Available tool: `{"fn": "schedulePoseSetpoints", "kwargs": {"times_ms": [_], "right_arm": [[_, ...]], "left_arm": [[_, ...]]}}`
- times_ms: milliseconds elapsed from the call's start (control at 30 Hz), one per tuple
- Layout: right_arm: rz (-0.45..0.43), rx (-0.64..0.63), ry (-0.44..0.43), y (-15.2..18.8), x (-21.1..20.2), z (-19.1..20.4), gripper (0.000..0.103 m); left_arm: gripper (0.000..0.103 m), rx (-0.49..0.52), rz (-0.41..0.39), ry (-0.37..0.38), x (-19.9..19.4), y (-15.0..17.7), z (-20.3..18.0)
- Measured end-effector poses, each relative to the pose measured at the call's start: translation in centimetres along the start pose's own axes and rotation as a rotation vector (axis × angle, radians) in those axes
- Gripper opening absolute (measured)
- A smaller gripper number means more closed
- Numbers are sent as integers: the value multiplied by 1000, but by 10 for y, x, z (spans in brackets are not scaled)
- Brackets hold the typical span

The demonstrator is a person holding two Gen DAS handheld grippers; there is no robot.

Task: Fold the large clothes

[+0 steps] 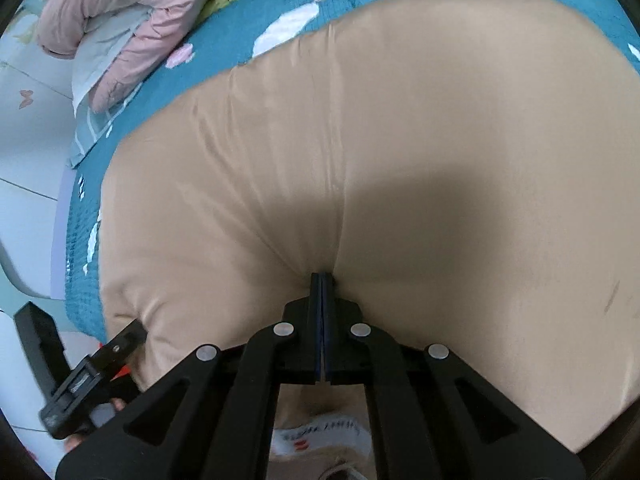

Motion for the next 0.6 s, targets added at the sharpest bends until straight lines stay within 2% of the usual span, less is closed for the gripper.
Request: {"fn": "schedulePoseSetpoints", "kwargs": {"times_ms": [100,200,267,367,433,533,600], "right_arm": [[-11,13,8,3,-10,3,0],[80,66,-18,27,-14,-6,0],[73,45,-12,40,-11,-15,0],[44,65,-61,35,-6,-23,0],[51,53,-75,31,-9,-23,0],[25,-17,-74,34,-14,-16,1],[-13,-54,-78,36,-19,-11,3]], "left_arm": [[93,-5,-4,12,1,0,0],[92,-20,-5,33,-2,2,1],[91,-22,-6,39,-4,4,3],[73,-11,-8,46,-10,7,1],[43,15,-16,87,-19,7,-7],[29,57,-51,84,-34,5,-15],[27,59,-76,104,-46,3,-21]]}}
Point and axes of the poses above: each gripper's, at about its wrist camera, not at the fingertips, and x roughly the way its jaws point, z to its left, y to its underside, the point moved 7 cm from there along x, roughly the way its jaws point, and after that the axes turned 11 degrees about x, right-handed, at the moved point
